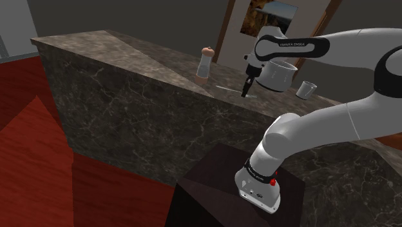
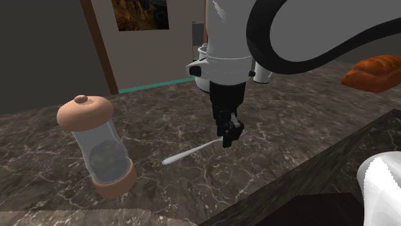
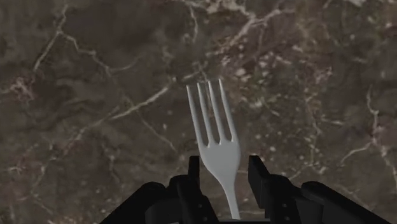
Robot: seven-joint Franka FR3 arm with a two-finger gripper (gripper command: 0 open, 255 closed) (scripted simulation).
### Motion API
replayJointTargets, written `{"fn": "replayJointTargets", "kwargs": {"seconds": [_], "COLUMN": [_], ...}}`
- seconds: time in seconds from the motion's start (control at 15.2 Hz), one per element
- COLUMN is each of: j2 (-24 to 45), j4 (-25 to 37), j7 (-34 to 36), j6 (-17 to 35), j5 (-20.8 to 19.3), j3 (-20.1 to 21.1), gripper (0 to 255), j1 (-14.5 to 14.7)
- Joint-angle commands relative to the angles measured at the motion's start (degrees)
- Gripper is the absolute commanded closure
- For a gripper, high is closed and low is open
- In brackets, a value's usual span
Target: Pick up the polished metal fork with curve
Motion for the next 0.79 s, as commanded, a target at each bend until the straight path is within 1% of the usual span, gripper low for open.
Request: {"fn": "replayJointTargets", "kwargs": {"seconds": [0.0, 0.46, 0.73], "j2": [0.14, 0.14, -0.49], "j4": [-0.18, -0.17, 2.39], "j7": [0.02, 0.02, -0.24], "j6": [0.29, 0.27, -2.93], "j5": [-0.32, -0.27, 0.57], "j3": [-0.15, -0.09, 1.04], "gripper": [255, 255, 255], "j1": [-0.05, -0.07, 0.1]}}
